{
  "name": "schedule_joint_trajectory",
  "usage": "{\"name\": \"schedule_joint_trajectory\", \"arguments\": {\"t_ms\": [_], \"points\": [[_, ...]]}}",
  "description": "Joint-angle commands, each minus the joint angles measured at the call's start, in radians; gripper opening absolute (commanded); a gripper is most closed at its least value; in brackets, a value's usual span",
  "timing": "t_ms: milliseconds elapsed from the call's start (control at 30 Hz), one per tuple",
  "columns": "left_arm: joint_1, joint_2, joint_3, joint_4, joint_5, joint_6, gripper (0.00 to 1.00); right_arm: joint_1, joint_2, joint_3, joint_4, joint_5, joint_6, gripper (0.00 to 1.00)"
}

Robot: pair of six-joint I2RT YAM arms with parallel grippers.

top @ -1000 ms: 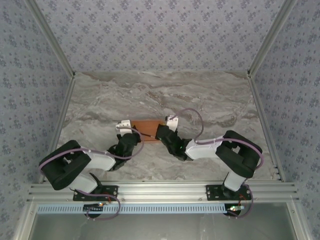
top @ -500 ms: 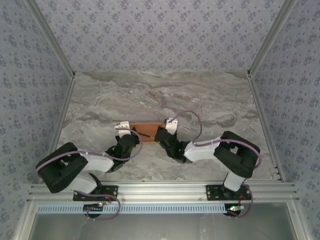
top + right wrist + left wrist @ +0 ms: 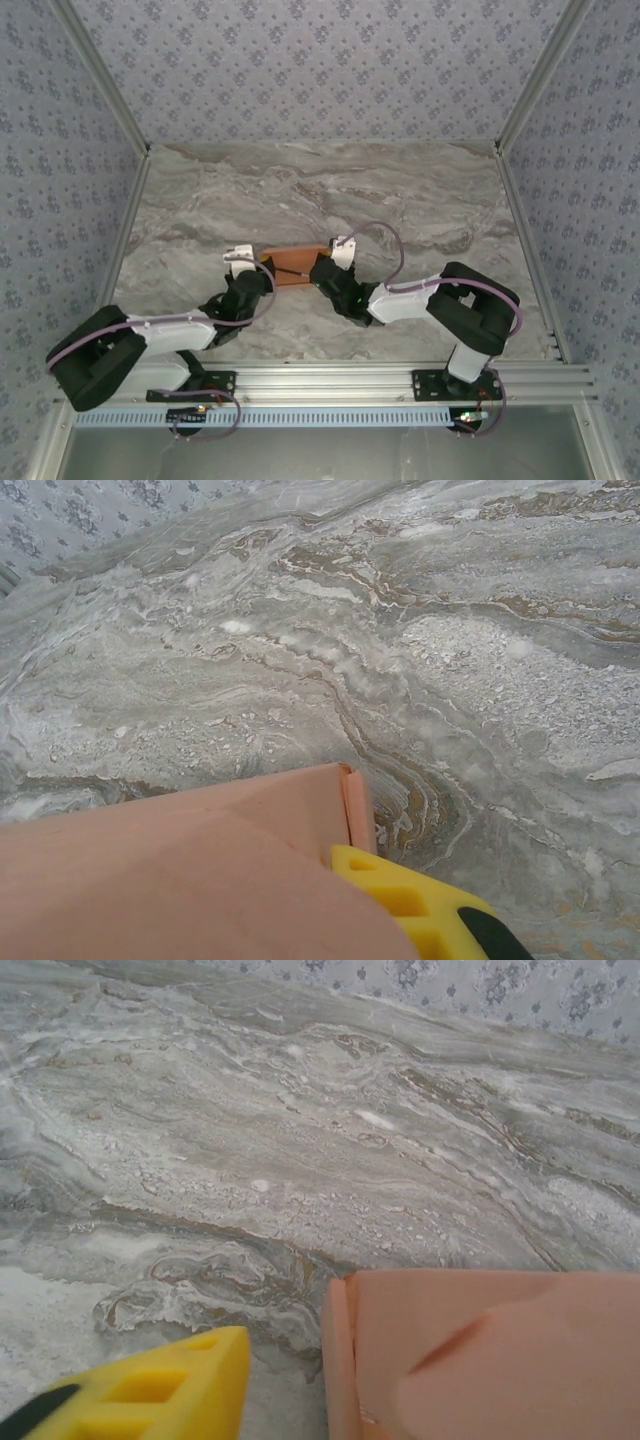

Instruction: Fold the paper box

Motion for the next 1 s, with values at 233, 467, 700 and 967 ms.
{"name": "schedule_joint_trajectory", "arguments": {"t_ms": [233, 467, 700, 967], "points": [[0.02, -0.192, -0.022, -0.323, 0.049, -0.033, 0.65, -0.011, 0.027, 0.006, -0.117, 0.082, 0.005, 0.1], [0.054, -0.317, -0.028, -0.425, 0.152, -0.007, 0.75, -0.011, 0.027, 0.015, -0.125, 0.083, -0.003, 0.09], [0.082, -0.374, -0.02, -0.5, 0.227, -0.001, 0.79, -0.008, 0.026, 0.024, -0.131, 0.086, -0.009, 0.09], [0.133, -0.514, 0.01, -0.638, 0.273, -0.017, 0.79, -0.006, 0.023, 0.035, -0.144, 0.09, -0.032, 0.09]]}}
